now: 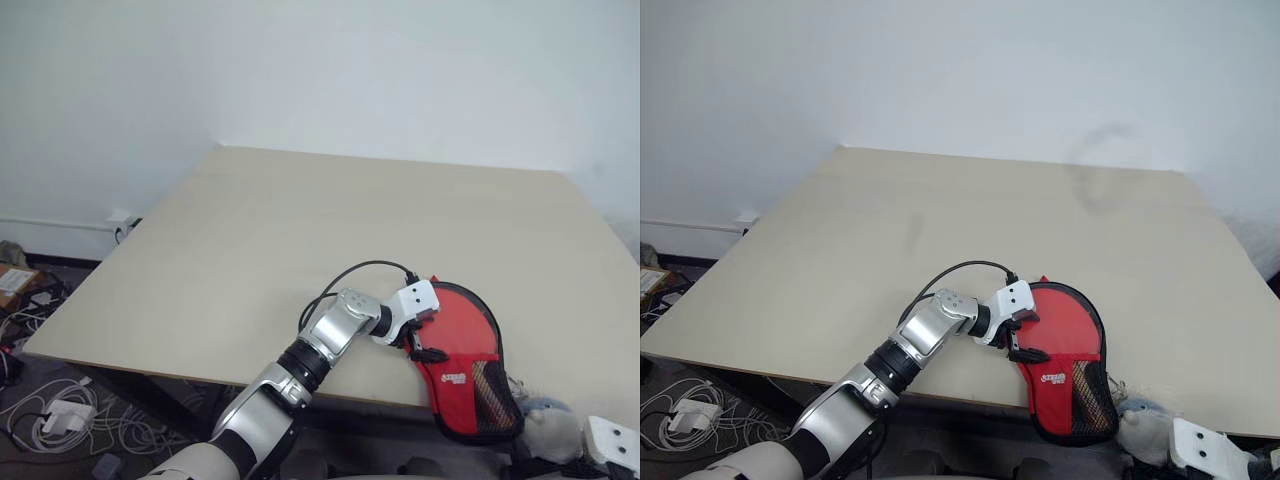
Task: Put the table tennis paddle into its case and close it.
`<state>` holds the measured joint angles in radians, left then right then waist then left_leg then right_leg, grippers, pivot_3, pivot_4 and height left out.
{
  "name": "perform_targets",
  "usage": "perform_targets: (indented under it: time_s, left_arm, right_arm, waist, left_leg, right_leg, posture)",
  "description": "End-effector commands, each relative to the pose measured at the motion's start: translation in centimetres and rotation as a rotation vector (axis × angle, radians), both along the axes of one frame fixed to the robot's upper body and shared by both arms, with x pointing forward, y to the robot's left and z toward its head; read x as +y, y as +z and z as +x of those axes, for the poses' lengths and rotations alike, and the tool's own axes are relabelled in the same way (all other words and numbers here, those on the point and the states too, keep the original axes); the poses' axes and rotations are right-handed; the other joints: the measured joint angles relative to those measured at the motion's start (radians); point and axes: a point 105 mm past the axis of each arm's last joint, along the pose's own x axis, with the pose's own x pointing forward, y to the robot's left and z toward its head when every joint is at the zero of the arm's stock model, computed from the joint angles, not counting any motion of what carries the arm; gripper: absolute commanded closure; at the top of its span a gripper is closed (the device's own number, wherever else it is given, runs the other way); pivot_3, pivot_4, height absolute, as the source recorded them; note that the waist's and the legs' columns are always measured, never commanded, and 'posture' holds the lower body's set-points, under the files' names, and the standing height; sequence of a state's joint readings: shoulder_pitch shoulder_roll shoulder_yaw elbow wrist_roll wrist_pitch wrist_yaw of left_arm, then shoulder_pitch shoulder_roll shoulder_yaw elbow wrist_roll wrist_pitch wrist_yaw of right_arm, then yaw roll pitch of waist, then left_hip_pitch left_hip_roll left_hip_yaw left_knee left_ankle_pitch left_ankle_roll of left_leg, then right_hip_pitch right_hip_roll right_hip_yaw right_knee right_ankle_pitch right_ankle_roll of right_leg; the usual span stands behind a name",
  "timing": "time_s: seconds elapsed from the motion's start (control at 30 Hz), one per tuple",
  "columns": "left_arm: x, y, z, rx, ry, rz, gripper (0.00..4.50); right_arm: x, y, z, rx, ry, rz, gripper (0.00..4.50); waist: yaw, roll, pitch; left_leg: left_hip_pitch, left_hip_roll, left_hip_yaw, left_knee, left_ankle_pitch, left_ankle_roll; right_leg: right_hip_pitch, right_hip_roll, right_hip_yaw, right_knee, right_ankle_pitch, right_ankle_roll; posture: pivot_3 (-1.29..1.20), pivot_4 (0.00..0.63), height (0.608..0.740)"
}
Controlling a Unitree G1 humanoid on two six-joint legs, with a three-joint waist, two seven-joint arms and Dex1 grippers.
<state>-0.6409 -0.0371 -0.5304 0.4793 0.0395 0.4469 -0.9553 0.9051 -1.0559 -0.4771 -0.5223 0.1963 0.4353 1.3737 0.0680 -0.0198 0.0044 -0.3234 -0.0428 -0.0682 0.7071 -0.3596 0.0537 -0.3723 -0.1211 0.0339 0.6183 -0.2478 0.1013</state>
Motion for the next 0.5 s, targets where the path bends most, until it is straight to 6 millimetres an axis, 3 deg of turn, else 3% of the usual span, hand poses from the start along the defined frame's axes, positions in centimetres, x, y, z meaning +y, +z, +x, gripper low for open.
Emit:
perform_targets:
  time_s: [0.03, 0.2, 0.4, 0.5]
  left_arm:
    - [1.2, -3.9, -1.3, 0.115, 0.012, 0.125, 0.00]
    - [1.4, -4.0, -1.2, 0.110, 0.013, 0.129, 0.00]
    - [1.6, -4.0, -1.2, 0.108, 0.012, 0.135, 0.00]
    - [1.6, -4.1, -1.2, 0.108, 0.009, 0.137, 0.00]
  right_arm:
    - [0.1, 0.5, 3.1, -0.105, -0.107, 0.000, 0.03]
    - [-0.8, 1.5, 5.0, -0.166, -0.166, -0.030, 0.03]
    - [-2.7, 4.9, 7.3, -0.279, -0.204, -0.077, 0.03]
    - [-2.6, 6.2, 9.1, -0.363, -0.220, -0.056, 0.03]
  waist:
    - [-0.002, 0.000, 0.000]
    - [0.001, 0.000, 0.000]
    - [0.000, 0.001, 0.000]
    - [0.000, 0.001, 0.000]
  left_leg:
    - [0.000, 0.000, 0.000, 0.000, 0.000, 0.000]
    - [0.000, 0.000, -0.001, 0.000, 0.000, 0.000]
    - [0.000, 0.000, 0.000, 0.000, 0.000, 0.000]
    - [0.000, 0.000, 0.000, 0.000, 0.000, 0.000]
  right_leg:
    - [0.000, 0.000, 0.000, 0.000, 0.000, 0.000]
    - [0.000, 0.000, 0.000, -0.001, 0.002, -0.003]
    - [0.000, 0.000, 0.001, -0.002, 0.002, -0.003]
    - [0.000, 0.000, 0.000, -0.002, 0.002, -0.003]
  posture:
    - [0.00, 0.000, 0.716]
    - [0.00, 0.000, 0.716]
    - [0.00, 0.000, 0.716]
    - [0.00, 0.000, 0.716]
